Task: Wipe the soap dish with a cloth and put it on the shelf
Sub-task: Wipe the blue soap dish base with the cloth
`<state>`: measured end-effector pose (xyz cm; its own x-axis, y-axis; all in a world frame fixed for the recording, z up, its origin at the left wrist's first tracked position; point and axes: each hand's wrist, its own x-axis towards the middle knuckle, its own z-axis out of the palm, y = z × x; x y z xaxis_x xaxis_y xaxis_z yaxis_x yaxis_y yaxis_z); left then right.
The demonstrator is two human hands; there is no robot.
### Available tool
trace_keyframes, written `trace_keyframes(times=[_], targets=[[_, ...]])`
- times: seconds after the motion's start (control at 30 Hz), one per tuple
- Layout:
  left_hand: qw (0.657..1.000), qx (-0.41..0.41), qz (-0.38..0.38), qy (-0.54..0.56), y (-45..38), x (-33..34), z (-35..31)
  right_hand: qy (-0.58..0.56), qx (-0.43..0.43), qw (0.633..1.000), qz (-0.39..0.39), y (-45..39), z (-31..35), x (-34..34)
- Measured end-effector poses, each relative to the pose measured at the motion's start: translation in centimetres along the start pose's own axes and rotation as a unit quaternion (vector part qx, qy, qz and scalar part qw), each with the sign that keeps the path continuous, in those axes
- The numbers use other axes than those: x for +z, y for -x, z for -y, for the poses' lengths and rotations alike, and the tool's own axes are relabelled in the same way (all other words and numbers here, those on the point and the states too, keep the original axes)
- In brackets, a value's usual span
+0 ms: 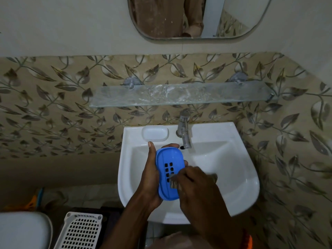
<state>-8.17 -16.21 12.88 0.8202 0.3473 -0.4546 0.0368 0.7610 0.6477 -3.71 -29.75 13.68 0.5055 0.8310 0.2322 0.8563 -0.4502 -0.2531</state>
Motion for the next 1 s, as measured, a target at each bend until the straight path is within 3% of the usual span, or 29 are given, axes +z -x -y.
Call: trace_keyframes(times=[0.07,0.23,0.43,0.67,0.83,1.0], targets=[[1.000,0.000,0.003,0.005,0.1,-0.2,0.0,-0.019,-0.002,1.000,0.007,0.5,-0.1,0.4],[0.995,-0.018,-0.024,-0.095,0.7,0.2,1.7,0.020,0.043,0.995,-0.088,-2.4,-0.8,-0.5],[0.992,0.015,-0.045,-0.118,0.7,0.5,0.6,0.025,0.019,0.998,-0.051,-0.3,0.1,-0.2],[0.981,0.030,-0.050,-0.183,1.1,1.1,0.9,0.027,0.072,0.992,-0.105,-2.6,-0.8,-0.4],[0.983,0.066,-0.058,-0.163,0.7,1.2,-0.2,0.002,0.105,0.994,-0.037,-0.8,0.5,-0.1],[0.979,0.038,-0.056,-0.193,0.8,1.1,0.4,0.005,0.078,0.992,-0.102,-3.6,-0.4,-1.3]])
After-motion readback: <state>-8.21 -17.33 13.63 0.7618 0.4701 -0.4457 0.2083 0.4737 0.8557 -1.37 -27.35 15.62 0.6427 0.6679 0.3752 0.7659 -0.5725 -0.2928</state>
